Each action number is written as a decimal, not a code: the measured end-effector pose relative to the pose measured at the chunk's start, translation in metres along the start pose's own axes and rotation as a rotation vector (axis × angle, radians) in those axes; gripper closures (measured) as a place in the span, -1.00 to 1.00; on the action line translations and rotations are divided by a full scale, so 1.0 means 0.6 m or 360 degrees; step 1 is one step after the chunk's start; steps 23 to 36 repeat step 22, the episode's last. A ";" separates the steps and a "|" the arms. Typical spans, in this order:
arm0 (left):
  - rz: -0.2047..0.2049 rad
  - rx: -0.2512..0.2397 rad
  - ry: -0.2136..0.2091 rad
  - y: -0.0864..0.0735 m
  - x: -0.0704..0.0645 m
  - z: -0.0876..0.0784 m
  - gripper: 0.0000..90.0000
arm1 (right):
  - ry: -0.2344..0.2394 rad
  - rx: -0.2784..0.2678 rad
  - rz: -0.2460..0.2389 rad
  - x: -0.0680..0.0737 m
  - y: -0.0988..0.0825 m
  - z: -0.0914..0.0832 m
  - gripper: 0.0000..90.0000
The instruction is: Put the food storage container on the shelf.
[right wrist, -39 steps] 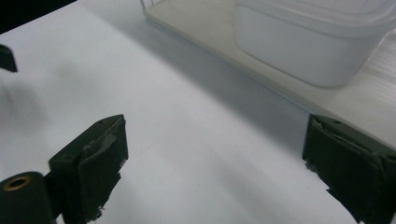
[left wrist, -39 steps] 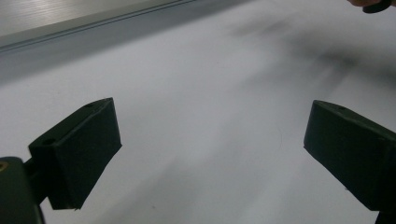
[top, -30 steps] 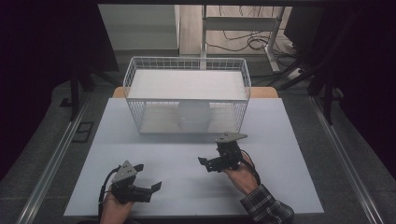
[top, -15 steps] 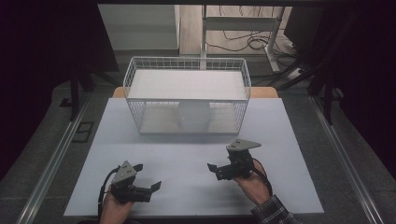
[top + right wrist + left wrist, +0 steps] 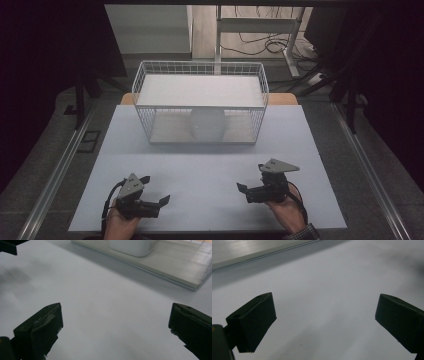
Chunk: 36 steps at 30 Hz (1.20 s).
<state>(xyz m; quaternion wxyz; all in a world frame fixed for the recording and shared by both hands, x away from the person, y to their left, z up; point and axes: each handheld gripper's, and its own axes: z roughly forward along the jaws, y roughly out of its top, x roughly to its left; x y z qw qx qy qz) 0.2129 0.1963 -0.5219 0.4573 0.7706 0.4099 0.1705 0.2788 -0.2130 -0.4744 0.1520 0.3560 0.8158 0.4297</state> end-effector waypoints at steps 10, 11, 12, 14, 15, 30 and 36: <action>0.0002 -0.0002 0.0028 -0.008 0.005 -0.005 -0.96 | -0.0101 0.0011 0.0042 -0.010 -0.051 -0.028 -1.00; 0.0006 0.0003 0.0029 -0.009 0.004 -0.004 -0.97 | -0.0113 0.0023 0.0037 -0.010 -0.056 -0.028 -1.00; 0.0011 0.0007 0.0032 -0.009 0.004 -0.003 -0.97 | -0.0126 0.0039 0.0030 -0.010 -0.061 -0.028 -1.00; 0.0020 0.0018 0.0034 -0.010 0.004 -0.002 -0.97 | -0.0145 0.0073 0.0022 -0.010 -0.071 -0.027 -1.00; 0.0023 0.0021 0.0035 -0.010 0.004 -0.002 -0.97 | -0.0145 0.0097 0.0026 -0.011 -0.075 -0.025 -1.00; 0.0016 0.0024 0.0033 -0.010 0.005 0.000 -0.97 | -0.0174 0.0192 -0.0012 -0.009 -0.083 -0.015 -1.00; 0.0016 0.0024 0.0033 -0.010 0.005 0.000 -0.97 | -0.0174 0.0192 -0.0012 -0.009 -0.083 -0.015 -1.00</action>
